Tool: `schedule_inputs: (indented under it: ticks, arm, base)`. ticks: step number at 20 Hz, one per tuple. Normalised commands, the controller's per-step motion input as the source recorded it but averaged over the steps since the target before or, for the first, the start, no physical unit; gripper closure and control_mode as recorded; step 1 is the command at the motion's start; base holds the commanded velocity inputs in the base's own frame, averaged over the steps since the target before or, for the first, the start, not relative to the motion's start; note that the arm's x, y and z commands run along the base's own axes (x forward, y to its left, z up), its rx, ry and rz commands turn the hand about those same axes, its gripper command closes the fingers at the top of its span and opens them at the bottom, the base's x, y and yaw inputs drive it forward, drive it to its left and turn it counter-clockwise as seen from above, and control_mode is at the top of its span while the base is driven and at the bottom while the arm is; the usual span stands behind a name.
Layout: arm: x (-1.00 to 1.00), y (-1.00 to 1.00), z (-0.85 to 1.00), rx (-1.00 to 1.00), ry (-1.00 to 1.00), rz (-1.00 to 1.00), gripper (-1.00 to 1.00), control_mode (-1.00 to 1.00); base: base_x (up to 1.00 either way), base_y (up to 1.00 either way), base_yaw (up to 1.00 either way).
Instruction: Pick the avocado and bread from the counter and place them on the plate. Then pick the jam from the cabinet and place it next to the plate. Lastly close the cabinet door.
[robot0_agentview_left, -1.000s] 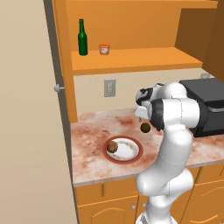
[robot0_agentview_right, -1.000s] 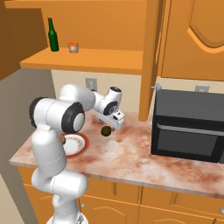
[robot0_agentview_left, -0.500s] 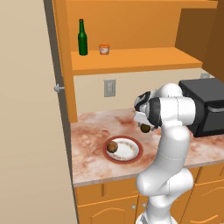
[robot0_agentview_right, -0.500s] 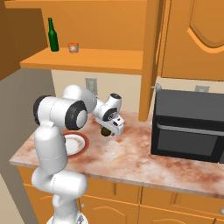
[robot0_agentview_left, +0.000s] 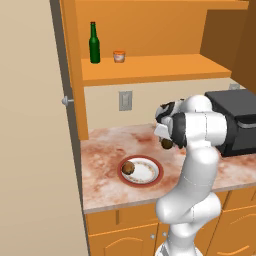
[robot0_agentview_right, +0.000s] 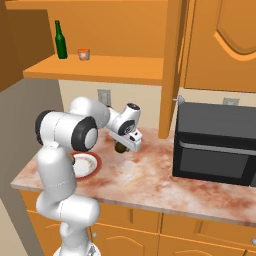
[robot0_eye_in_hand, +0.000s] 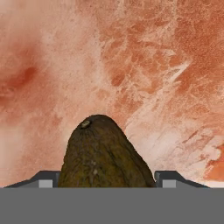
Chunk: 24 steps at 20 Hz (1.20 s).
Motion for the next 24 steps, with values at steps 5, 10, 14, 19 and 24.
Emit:
schedule_inputs:
  ticks: [5,10,14,19,24]
  arm:
    - [-0.74,0.17,0.68,0.01,-0.06,0.02,1.0,-1.0]
    - [-0.79,0.66,0.24,0.0,0.0,0.05,1.0,-1.0]
    - [-0.7,0.99,0.03,0.0,0.0,0.05,1.0,-1.0]
    - [-0.37,0.89,0.0,0.0,-0.01,0.01,1.0,-1.0]
    - [0.0,0.5,0.0,0.0,0.0,0.0,-1.0,-1.0]
  base:
    - [0.0,0.0,0.0]
    - [0.0,0.0,0.0]
    - [0.0,0.0,0.0]
    - [0.0,0.0,0.0]
    - [0.0,0.0,0.0]
